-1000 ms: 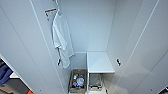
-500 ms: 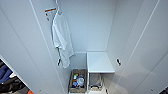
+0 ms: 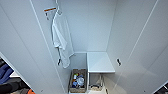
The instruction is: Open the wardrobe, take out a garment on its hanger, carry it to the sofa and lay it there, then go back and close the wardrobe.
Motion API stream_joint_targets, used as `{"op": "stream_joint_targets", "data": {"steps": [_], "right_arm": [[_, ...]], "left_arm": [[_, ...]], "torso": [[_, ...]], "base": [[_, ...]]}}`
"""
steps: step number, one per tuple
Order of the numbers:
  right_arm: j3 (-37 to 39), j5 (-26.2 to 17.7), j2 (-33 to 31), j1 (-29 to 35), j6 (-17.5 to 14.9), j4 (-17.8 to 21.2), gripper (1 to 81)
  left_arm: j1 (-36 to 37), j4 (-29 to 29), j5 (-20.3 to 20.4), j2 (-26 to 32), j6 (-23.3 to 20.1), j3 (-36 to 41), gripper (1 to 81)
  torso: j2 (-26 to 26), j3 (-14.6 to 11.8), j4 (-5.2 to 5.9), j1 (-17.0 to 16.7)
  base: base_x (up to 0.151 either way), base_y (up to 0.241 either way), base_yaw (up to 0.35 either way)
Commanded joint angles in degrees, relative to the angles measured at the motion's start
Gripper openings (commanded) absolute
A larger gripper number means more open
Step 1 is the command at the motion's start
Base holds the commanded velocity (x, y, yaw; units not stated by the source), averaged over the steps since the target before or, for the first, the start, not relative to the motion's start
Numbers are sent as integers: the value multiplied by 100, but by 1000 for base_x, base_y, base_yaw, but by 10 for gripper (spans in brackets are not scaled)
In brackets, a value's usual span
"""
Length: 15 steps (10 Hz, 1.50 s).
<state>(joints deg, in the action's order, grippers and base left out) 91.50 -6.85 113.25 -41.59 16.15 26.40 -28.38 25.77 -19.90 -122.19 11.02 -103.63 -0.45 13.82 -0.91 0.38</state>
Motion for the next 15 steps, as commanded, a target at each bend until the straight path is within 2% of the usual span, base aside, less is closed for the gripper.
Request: {"op": "stream_joint_targets", "data": {"steps": [1,4,7,9,10,12,14,15], "right_arm": [[-1127,184,166,33,-95,198,811],[-1435,702,761,-328,-104,154,811],[-893,931,2006,-416,-112,137,811],[-84,940,2940,-390,-147,-20,811],[244,940,3250,-338,-147,-83,811],[908,843,3636,-363,-147,-196,811],[1507,624,3795,-837,-165,-678,811],[1770,597,3839,-1212,-165,-967,811]], "left_arm": [[232,288,-419,-632,-39,168,811],[-84,244,-323,-1308,-56,141,811],[-611,235,-217,-1721,-221,28,811],[-1313,235,-68,-1949,-712,-104,811],[-1839,235,3,-2047,-1093,-175,811],[-2877,253,275,-2292,-2162,-568,811],[-3634,261,548,-2678,-2727,-1218,811],[-3905,253,557,-2906,-2824,-1594,811]], "torso": [[0,0,0,0],[0,0,0,5],[0,0,-2,7],[2,0,-2,7],[2,0,-2,7],[2,0,-2,7],[2,0,-2,7],[2,0,-2,7]], "base": [[0,0,0],[0,0,0],[0,0,0],[0,0,0],[0,0,0],[0,0,0],[0,0,0],[0,0,0]]}}
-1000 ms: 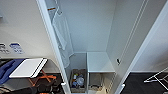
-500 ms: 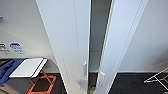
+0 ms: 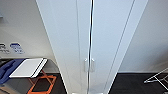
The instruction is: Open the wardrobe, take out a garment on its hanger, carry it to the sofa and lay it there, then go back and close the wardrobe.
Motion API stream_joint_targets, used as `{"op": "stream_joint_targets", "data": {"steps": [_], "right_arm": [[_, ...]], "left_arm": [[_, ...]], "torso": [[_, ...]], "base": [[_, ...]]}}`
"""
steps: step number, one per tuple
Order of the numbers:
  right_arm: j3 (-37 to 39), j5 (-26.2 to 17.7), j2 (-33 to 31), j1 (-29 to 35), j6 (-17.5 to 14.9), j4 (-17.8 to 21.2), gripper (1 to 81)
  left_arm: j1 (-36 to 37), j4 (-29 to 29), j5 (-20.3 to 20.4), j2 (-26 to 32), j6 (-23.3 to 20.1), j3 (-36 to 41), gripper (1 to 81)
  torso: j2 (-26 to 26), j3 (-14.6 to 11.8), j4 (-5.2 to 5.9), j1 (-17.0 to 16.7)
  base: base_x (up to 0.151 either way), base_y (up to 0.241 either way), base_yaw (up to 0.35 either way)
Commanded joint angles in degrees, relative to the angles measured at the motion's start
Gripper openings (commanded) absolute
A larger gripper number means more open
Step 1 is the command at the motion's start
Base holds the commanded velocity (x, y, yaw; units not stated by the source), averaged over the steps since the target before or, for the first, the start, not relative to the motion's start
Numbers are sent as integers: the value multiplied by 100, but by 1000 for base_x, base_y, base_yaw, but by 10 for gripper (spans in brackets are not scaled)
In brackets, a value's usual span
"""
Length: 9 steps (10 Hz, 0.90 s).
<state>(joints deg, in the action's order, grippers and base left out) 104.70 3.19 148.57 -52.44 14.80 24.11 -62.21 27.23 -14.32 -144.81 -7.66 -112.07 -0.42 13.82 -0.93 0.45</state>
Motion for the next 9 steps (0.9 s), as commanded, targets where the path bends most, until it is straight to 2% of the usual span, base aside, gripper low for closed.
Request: {"op": "stream_joint_targets", "data": {"steps": [1,2,3,6,8,9], "right_arm": [[717,-407,317,-507,-30,-1049,811],[1108,-398,403,-894,-47,-1318,811],[1616,-398,613,-1245,-39,-1765,811],[3410,-417,1597,-2196,-39,-3007,811],[4265,-329,2143,-2600,-39,-3377,811],[4434,-249,2276,-2688,-39,-3413,811]], "left_arm": [[-735,98,0,-883,-966,-1107,811],[-938,98,-9,-1214,-1130,-1551,811],[-1114,107,0,-1505,-1368,-1955,811],[-1378,107,0,-1919,-1432,-2749,811],[-1492,98,0,-2174,-1440,-3091,811],[-1518,90,0,-2306,-1440,-3259,811]], "torso": [[0,0,0,0],[0,0,0,0],[-2,0,0,0],[-2,-2,0,-2],[-2,-566,0,-5],[-2,-619,0,-2]], "base": [[0,0,0],[0,0,0],[0,0,0],[0,0,0],[0,0,0],[0,0,0]]}}
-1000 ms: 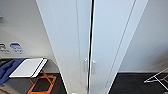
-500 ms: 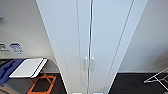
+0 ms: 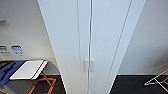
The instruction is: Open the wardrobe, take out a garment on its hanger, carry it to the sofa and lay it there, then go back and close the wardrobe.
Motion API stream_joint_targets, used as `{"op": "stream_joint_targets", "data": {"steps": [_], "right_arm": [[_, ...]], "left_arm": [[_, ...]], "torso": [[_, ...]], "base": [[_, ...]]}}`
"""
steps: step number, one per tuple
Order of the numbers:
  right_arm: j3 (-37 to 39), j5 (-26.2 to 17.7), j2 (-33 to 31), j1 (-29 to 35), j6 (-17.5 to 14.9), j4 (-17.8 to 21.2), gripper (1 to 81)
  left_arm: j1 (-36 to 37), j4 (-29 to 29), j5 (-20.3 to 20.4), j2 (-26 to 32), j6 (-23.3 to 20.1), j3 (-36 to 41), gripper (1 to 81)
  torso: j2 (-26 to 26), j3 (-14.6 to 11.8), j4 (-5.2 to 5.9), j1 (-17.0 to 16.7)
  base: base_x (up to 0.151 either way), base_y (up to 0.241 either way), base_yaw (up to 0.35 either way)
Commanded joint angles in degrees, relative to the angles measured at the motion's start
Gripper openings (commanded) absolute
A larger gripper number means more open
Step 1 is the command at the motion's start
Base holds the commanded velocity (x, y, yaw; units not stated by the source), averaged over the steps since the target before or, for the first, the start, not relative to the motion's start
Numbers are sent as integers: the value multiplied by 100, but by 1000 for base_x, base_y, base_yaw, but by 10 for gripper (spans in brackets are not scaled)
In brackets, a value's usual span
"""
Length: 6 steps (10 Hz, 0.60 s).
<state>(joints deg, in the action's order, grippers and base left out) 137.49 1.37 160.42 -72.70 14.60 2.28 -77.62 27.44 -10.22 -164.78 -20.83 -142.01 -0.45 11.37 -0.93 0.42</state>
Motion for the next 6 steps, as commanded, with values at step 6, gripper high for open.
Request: {"op": "stream_joint_targets", "data": {"steps": [6], "right_arm": [[1332,-57,1232,-1190,-19,-1501,811]], "left_arm": [[-21,68,-289,-1170,-114,-1793,811]], "torso": [[-13,-343,0,-18]], "base": [[0,0,0]]}}
